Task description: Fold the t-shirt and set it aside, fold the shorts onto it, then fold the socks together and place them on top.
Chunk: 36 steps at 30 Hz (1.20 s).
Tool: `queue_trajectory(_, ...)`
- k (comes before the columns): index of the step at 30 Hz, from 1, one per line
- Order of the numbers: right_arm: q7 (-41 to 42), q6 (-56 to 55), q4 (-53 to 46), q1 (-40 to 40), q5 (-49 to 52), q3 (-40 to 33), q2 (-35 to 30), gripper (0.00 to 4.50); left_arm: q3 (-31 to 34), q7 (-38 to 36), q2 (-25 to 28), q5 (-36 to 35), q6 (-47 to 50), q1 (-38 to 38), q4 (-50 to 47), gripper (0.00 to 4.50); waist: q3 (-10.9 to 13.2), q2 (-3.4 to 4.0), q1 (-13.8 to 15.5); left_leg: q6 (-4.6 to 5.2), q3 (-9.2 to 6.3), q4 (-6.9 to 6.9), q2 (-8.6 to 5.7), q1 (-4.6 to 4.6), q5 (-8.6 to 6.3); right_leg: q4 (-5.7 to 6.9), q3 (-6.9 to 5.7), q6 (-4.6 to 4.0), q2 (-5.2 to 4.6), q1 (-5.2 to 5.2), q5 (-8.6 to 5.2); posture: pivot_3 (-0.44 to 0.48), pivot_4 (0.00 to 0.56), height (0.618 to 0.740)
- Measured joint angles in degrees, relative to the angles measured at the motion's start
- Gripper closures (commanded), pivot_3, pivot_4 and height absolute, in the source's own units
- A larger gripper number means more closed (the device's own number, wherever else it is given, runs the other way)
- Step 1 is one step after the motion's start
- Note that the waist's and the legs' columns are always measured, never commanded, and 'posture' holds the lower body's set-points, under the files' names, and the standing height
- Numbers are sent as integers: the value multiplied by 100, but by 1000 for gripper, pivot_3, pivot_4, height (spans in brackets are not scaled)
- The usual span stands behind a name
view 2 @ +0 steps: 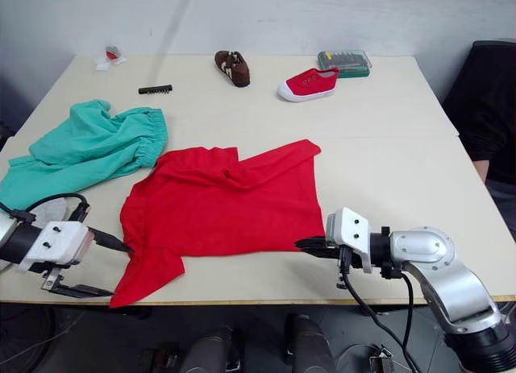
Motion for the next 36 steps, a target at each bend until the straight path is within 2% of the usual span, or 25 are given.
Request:
queue_trajectory(10,-77,-88,41,23,-66,-12,-1,4500,-24,0,446,-333,-1715,1232,-151,544,0,0,2,2,11,2,-1,-5,-1,5,5,1,1,-10,0,0,150,740)
queue_trajectory(14,-165,-80,61,-23,-62,-12,88,4500,-292,0,461,-184,-2263,1221,-74,544,0,0,4,2,11,2,1,-4,1,8,4,1,7,-10,0,0,150,740)
queue_trajectory(17,-202,-53,96,-59,-59,-8,132,4500,-637,3,411,22,-2521,845,23,544,0,0,6,2,15,2,1,-4,1,10,6,1,11,-11,0,0,150,740)
queue_trajectory(20,-266,14,96,-85,-49,-10,163,4500,-955,5,263,188,-2680,440,259,1124,0,0,7,2,20,4,2,-4,1,11,9,3,18,-12,0,0,150,740)
queue_trajectory(30,-385,148,95,-54,-11,-12,193,4500,-1588,7,150,575,-3144,2,980,4333,0,-1,2,0,45,5,16,-1,-1,17,15,5,39,-25,2,0,150,740)
queue_trajectory(36,-293,3,185,38,-83,-36,50,4500,-1700,15,-128,604,-3142,-254,1277,4420,-2,-4,4,0,53,8,17,1,-1,22,13,6,42,-26,3,0,150,740)
